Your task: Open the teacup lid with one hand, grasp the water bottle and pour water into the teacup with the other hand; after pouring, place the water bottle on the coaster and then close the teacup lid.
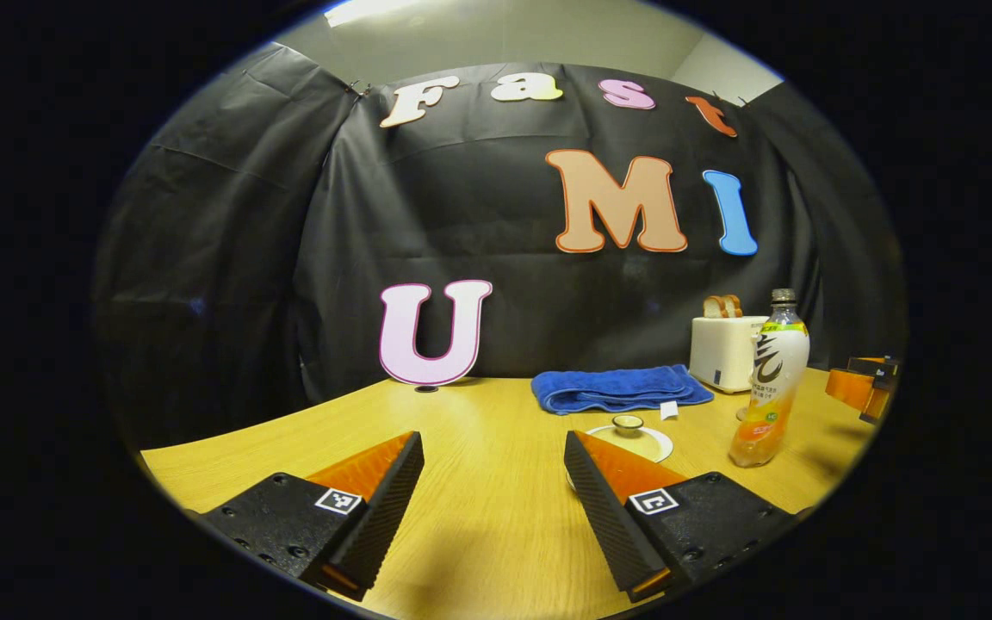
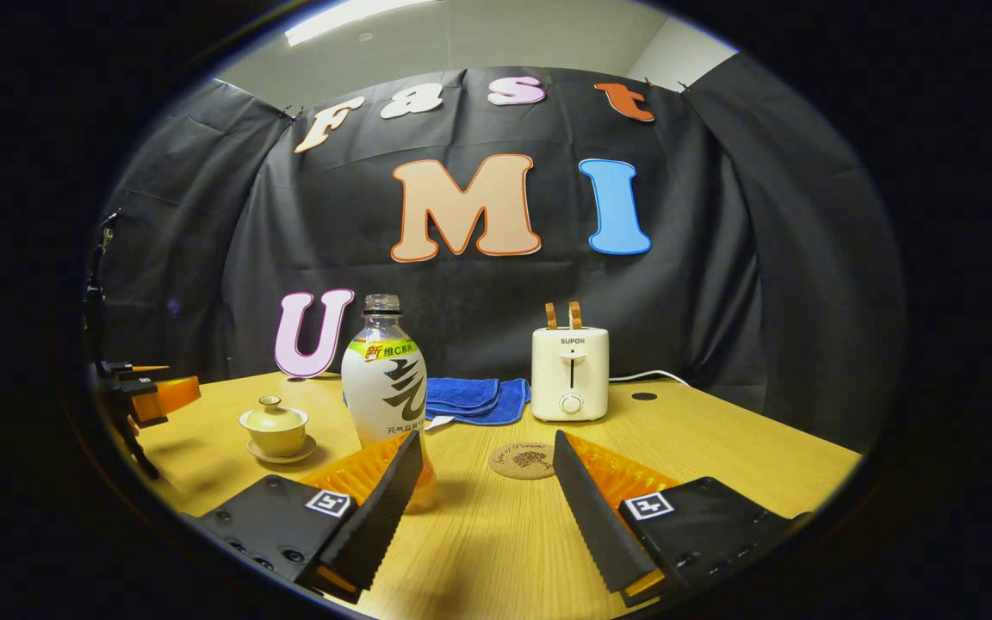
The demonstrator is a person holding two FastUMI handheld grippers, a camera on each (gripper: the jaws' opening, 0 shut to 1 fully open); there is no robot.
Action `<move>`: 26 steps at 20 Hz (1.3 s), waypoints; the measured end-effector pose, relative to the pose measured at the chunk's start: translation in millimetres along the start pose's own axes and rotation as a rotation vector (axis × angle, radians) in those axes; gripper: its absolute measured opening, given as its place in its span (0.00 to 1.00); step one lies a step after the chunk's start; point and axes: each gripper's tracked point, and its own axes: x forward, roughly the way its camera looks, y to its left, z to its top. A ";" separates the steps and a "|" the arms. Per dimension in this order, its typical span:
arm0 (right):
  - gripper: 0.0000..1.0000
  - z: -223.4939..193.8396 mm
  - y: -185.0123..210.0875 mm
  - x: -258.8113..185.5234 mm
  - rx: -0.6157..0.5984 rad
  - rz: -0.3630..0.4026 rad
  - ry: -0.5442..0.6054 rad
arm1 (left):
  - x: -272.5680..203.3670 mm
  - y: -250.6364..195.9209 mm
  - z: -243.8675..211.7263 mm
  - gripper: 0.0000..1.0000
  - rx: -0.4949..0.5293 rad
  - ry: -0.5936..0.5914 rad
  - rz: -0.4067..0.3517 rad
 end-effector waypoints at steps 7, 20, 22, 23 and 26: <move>0.98 -0.2 1.5 0.2 0.000 0.004 0.000 | 15.8 -24.1 -0.3 0.96 -0.004 0.002 -0.108; 0.98 -0.4 2.2 0.3 0.000 0.015 0.000 | 43.4 -88.2 -0.9 0.95 -0.014 -0.002 -0.402; 0.98 -0.1 3.0 -0.2 0.000 0.019 0.001 | 49.1 -96.8 -2.9 0.94 -0.013 -0.002 -0.436; 0.98 -0.4 3.0 -0.3 0.001 0.020 0.001 | 51.6 -99.7 -2.4 0.94 -0.012 -0.001 -0.447; 0.98 -0.1 3.9 -1.0 0.000 0.023 0.001 | 56.6 -105.8 -3.8 0.88 -0.013 -0.001 -0.476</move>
